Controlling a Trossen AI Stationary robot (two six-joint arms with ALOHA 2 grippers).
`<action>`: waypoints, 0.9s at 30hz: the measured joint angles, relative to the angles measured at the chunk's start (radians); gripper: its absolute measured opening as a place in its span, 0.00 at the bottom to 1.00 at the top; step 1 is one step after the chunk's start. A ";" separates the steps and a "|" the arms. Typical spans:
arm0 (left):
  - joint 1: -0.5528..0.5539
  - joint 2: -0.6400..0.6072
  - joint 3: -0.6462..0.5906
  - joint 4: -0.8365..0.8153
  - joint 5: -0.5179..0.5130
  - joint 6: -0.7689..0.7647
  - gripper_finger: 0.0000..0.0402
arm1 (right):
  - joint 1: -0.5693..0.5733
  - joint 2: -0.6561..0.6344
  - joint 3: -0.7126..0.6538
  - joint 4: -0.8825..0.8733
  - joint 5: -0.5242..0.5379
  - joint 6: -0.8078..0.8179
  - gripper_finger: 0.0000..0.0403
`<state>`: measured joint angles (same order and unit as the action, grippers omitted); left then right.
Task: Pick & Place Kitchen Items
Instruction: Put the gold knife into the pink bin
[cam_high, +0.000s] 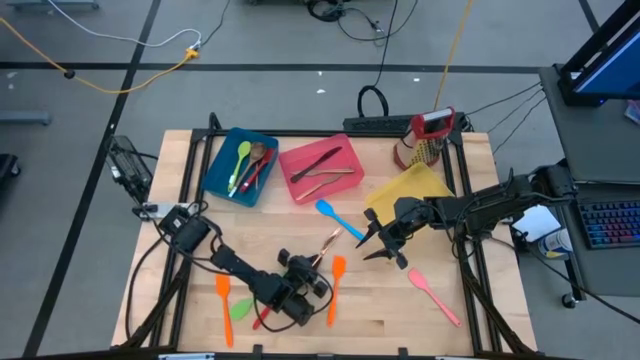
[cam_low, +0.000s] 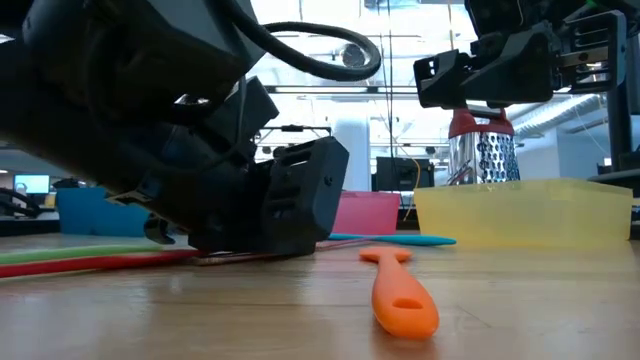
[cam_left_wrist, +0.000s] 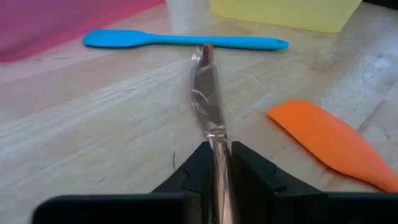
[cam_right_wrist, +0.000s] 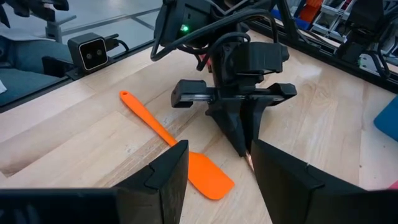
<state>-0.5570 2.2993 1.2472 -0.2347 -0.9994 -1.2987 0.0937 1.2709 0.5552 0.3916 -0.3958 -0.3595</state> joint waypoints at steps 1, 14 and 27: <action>0.000 0.000 0.000 0.001 0.000 0.000 0.11 | 0.000 0.000 0.000 0.000 0.000 0.000 0.42; 0.034 -0.147 -0.003 -0.086 0.122 0.096 0.10 | 0.000 0.000 0.000 0.000 0.000 0.000 0.42; 0.098 -0.159 -0.003 -0.141 0.120 0.155 0.10 | 0.000 0.000 0.000 0.000 0.001 0.007 0.42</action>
<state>-0.4593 2.1403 1.2445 -0.3759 -0.8799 -1.1440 0.0934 1.2705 0.5552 0.3912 -0.3950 -0.3527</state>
